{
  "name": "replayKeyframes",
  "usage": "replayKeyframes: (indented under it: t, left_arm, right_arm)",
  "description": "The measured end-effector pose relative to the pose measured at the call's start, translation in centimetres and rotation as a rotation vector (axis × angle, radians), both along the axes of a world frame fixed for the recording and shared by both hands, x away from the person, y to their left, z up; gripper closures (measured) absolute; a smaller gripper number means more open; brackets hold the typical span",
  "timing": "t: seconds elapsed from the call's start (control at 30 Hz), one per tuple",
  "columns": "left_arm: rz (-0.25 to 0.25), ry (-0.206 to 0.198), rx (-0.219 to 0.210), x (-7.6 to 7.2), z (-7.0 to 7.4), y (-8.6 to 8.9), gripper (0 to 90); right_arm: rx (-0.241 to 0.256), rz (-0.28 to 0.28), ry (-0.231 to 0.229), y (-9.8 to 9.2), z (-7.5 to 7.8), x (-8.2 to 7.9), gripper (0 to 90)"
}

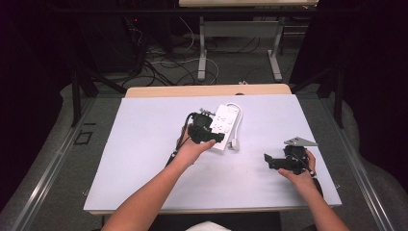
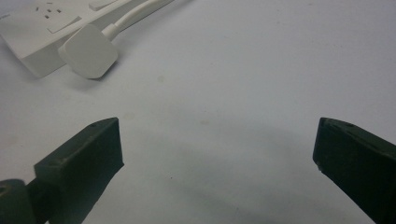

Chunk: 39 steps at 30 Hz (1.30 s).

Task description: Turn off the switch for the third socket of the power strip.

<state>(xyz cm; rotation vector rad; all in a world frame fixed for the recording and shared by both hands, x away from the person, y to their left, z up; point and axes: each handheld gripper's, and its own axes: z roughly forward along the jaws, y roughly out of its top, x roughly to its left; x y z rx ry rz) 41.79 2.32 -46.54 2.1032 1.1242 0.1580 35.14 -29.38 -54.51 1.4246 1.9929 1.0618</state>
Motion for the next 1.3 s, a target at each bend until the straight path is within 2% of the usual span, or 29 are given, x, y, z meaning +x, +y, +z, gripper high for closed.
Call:
replayKeyframes:
  t: [0.17, 0.2, 0.3, 0.53, 0.83, 1.03, 1.3]
  left_arm:
    - [0.006, -0.006, -0.005, -0.3, 0.3, 0.7, 40.9]
    - [-0.004, 0.003, 0.005, -0.3, 0.5, 1.0, 40.8]
    - [-0.003, -0.007, 0.015, -0.5, 0.6, 1.5, 40.1]
    - [0.008, -0.052, 0.012, -0.8, 1.2, 2.9, 35.3]
    - [0.029, -0.072, 0.006, -1.4, 1.8, 5.0, 30.7]
    - [0.048, -0.097, 0.004, -1.8, 2.1, 6.6, 23.1]
    - [0.083, -0.127, 0.055, -2.3, 2.1, 8.6, 16.0]
  right_arm:
    - [-0.001, 0.0, -0.002, 0.0, 0.0, 0.0, 1.0]
    - [0.0, -0.001, -0.002, 0.0, 0.0, 0.0, 1.0]
    - [0.0, 0.0, -0.001, 0.0, 0.0, 0.0, 0.9]
    - [0.0, 0.0, -0.001, 0.0, 0.0, 0.0, 0.9]
    - [-0.001, -0.002, 0.0, 0.1, 0.0, 0.0, 1.0]
    - [-0.001, -0.002, -0.001, 0.1, 0.0, 0.0, 0.9]
    - [0.0, -0.009, 0.005, 0.2, -0.1, 0.0, 0.9]
